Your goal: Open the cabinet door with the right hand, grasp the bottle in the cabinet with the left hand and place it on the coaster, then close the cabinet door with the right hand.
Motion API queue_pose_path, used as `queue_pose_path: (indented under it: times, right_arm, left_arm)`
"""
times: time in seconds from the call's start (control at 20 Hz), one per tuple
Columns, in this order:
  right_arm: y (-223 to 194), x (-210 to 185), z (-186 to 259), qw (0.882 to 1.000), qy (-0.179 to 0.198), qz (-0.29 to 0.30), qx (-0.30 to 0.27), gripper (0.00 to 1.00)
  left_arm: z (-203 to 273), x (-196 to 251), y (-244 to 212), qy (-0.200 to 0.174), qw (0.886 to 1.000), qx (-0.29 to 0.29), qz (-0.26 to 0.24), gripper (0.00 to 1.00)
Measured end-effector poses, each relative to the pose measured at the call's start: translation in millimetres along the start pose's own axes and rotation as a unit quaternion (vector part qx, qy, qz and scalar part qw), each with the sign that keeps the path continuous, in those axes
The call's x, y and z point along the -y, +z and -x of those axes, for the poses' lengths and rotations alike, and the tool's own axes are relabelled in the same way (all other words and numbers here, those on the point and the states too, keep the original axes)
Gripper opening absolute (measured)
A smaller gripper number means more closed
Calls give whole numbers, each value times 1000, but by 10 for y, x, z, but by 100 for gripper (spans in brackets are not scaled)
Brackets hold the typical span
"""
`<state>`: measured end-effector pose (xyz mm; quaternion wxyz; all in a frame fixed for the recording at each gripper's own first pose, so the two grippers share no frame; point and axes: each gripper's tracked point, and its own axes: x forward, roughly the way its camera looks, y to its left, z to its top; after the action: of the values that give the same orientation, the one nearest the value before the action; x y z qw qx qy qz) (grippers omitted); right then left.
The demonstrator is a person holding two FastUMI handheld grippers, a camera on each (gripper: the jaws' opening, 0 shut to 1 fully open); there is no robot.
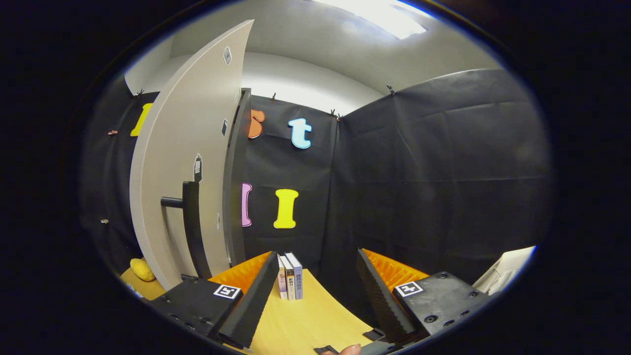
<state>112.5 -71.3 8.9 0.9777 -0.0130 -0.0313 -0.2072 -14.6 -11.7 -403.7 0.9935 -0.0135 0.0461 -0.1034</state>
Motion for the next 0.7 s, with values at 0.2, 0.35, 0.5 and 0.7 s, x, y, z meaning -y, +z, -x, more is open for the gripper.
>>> queue_pose_path:
  times: [0.2,0.35,0.5,0.7]
  right_arm:
    - [-40,-25,3,1000,6,2,-8,97]
    - [-28,-23,1,1000,4,-2,-6,97]
    - [-46,-91,-6,1000,14,-19,-13,97]
    - [-44,-108,-27,1000,18,-11,-16,98]
  left_arm:
    - [39,38,-5,-14,1000,-7,-11,76]
    - [62,83,36,-26,1000,-12,-1,87]
    - [88,60,277,-18,1000,-11,-1,94]
    - [149,58,822,-10,1000,-4,4,94]
